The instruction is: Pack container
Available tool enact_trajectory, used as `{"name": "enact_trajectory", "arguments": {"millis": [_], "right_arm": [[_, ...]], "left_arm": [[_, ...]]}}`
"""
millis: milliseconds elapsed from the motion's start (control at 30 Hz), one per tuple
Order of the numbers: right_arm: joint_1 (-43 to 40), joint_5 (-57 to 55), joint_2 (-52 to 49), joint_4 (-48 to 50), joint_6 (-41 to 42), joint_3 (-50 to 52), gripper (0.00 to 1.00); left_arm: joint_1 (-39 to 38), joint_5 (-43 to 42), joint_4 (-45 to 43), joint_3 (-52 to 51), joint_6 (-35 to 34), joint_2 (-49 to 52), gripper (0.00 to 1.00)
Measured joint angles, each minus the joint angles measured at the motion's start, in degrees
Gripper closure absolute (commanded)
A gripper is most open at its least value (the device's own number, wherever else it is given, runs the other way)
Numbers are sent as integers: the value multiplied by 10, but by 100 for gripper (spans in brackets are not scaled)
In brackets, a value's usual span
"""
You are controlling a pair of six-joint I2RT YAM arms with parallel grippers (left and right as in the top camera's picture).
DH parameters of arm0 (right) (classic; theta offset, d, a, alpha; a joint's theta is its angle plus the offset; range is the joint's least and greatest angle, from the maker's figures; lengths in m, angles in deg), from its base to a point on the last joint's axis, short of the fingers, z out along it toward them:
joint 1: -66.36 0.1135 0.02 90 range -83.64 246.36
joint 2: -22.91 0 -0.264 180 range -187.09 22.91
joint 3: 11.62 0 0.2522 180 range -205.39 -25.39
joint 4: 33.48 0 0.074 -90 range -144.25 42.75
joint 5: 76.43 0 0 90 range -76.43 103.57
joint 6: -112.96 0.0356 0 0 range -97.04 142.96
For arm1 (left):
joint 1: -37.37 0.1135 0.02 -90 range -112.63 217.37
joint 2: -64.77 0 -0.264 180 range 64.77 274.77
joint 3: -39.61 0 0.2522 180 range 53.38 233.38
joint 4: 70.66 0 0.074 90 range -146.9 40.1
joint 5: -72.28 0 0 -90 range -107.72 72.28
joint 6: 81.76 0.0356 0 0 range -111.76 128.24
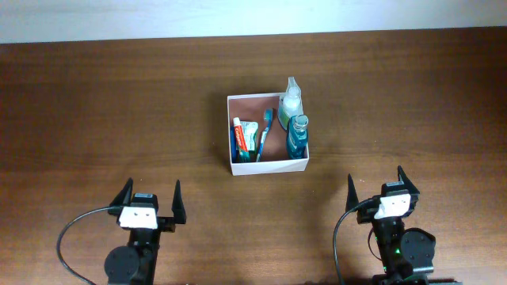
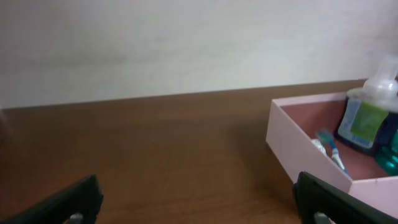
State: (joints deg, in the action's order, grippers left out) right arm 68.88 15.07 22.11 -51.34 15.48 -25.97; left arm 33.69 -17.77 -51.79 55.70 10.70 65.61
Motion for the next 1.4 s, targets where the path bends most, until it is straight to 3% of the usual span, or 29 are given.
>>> {"name": "enact_trajectory", "arguments": {"millis": [333,700,1400], "right_arm": [[0,0,0,0,0,0,1],[0,0,0,0,0,0,2],[0,0,0,0,0,0,2]], "left_arm": [[0,10,0,-9,1,0,1],[0,59,-4,-9,-43,0,0],[0,63,-4,-9,-51,0,0]]}}
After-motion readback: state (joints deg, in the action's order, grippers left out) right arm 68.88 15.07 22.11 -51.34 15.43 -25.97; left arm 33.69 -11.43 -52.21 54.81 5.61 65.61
